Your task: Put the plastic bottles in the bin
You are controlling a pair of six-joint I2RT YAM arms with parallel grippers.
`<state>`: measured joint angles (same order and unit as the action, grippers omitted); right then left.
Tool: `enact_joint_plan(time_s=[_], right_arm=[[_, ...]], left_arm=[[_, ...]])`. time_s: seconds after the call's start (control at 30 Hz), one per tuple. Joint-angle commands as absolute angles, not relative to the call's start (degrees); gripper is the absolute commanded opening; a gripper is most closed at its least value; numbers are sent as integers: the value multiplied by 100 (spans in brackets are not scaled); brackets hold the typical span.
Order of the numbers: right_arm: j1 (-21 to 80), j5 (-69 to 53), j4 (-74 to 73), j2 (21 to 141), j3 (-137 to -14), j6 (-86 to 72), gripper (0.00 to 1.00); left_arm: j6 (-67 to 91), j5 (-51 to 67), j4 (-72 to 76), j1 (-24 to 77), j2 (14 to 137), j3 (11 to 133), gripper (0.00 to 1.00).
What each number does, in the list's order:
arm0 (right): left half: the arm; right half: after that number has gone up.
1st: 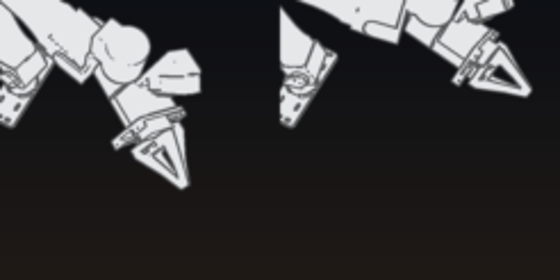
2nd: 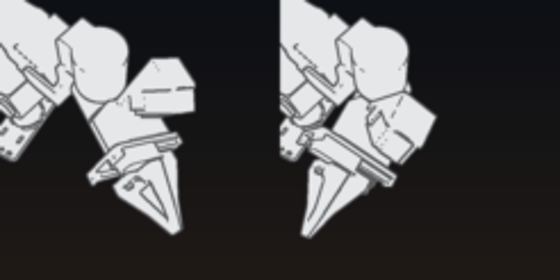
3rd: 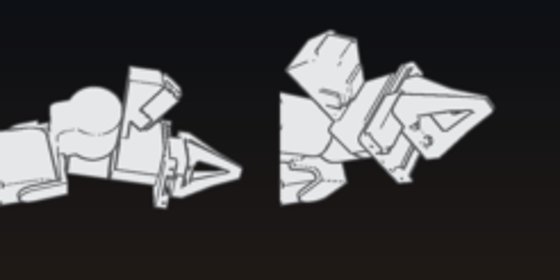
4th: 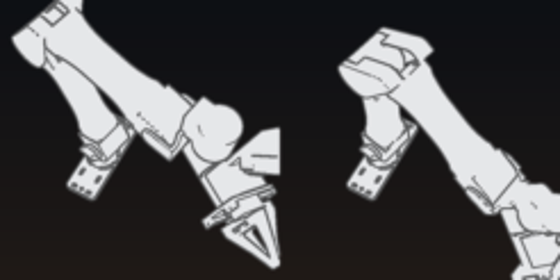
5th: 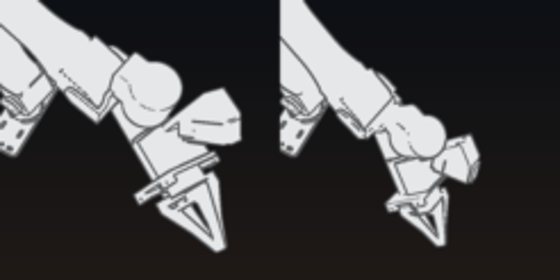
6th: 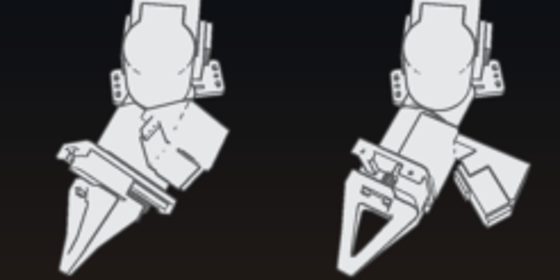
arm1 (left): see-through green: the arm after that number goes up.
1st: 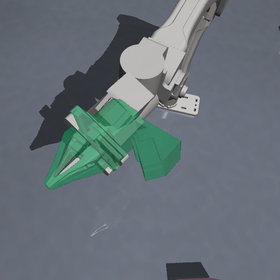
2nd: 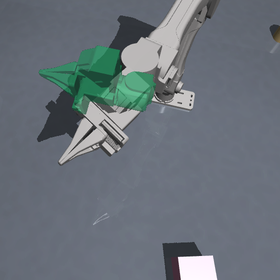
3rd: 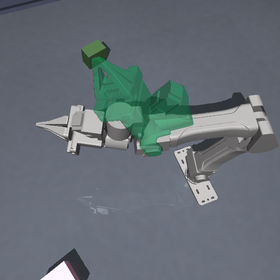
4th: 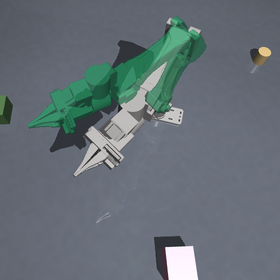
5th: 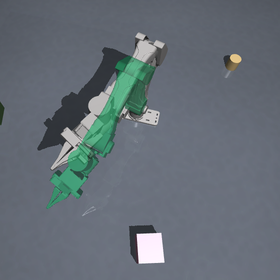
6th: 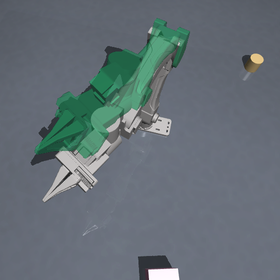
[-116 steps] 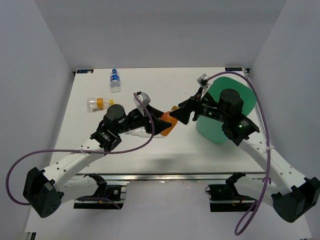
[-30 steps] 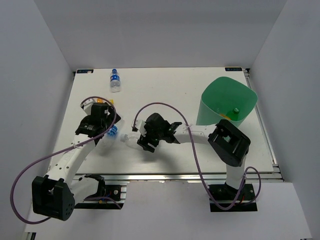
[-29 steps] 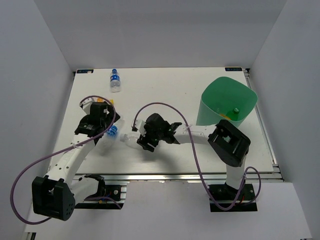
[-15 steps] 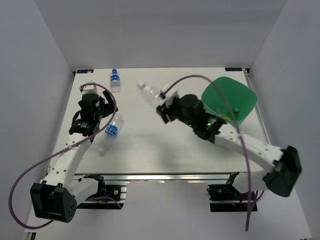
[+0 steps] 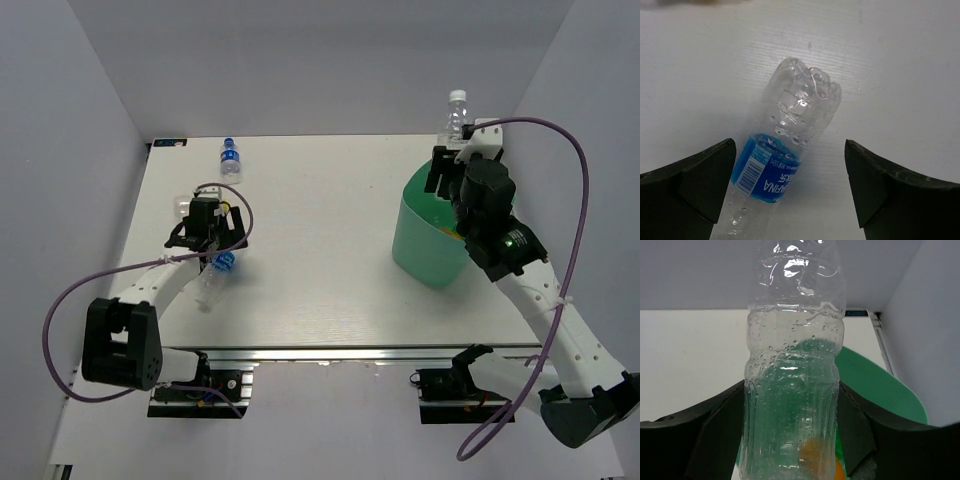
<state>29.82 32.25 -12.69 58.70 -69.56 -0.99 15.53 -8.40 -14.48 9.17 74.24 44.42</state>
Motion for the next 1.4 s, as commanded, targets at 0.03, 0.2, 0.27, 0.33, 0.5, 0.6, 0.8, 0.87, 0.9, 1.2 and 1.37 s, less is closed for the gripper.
enact_joint_plan(time_s=[0.03, 0.2, 0.27, 0.33, 0.5, 0.6, 0.8, 0.87, 0.9, 1.2, 1.37], right_arm=[[2637, 3436, -1925, 5767, -6909, -448, 78], [2523, 3734, -2205, 5511, -6609, -922, 89], [2514, 3718, -2250, 5414, -6609, -1010, 89], [2514, 3578, -2250, 5327, -6662, -1002, 89], [2514, 3069, -2197, 5151, -6671, -967, 89], [2514, 2377, -2197, 5002, -6645, -765, 89], [2514, 103, -1891, 4703, -6460, -510, 89], [2514, -647, -1828, 4667, -6425, -492, 89], [2514, -1233, -1819, 4658, -6425, -475, 89], [2540, -2821, -1652, 4903, -6346, -571, 89], [2707, -2874, -1811, 5282, -6486, -606, 89]], left_arm=[[1512, -1063, -1556, 905, 7655, 4632, 98], [1459, -1178, -1591, 905, 8102, 4798, 98], [1459, -1265, -1626, 905, 8296, 4860, 98], [1476, -1301, -1670, 905, 8411, 4913, 98], [1459, -1178, -1661, 905, 8578, 4992, 98], [1406, -836, -1538, 905, 8526, 4940, 96], [1389, -669, -1591, 914, 8534, 5010, 66], [1371, -484, -1556, 914, 8552, 4975, 58], [1362, -475, -1547, 914, 8578, 4966, 54], [1808, 261, -1653, 993, 8614, 5492, 15], [2671, 484, -1152, 1746, 8350, 5994, 0]])
